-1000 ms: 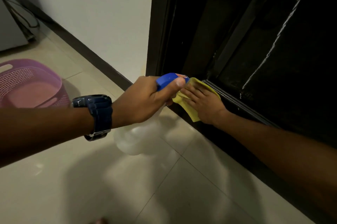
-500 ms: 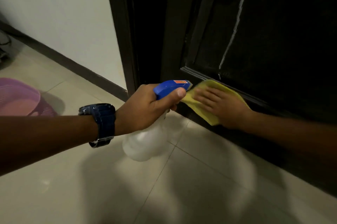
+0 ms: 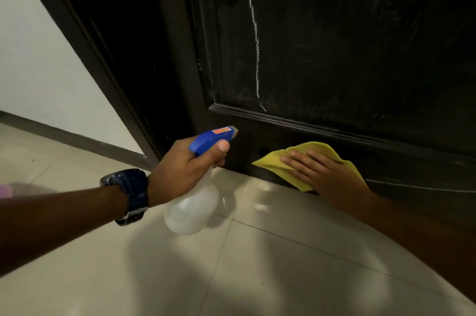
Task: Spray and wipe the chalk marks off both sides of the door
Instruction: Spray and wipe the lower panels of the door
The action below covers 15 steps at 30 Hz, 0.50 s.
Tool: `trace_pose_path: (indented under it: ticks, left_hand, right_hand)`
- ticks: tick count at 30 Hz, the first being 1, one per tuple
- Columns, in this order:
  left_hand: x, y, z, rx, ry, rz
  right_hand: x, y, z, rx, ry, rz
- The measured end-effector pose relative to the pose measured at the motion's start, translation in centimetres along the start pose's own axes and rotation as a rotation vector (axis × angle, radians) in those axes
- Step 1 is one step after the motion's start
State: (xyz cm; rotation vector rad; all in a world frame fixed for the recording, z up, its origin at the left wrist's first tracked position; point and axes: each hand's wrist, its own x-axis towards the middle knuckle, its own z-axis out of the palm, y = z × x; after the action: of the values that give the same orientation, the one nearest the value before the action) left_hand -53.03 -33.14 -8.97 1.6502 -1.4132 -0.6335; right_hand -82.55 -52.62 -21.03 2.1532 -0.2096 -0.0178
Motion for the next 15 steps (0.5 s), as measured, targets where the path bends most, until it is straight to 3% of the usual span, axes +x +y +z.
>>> trace_pose_path:
  ticks: [8, 15]
  left_hand:
    - [-1.6, -0.7, 1.6, 0.095, -0.160, 0.052]
    - [1.8, -0.9, 3.8, 0.052, -0.214, 0.044]
  right_hand:
    - [-0.1, -0.6, 0.8, 0.017, 0.065, 0.014]
    - [-0.1, -0.4, 0.4, 0.002, -0.060, -0.018]
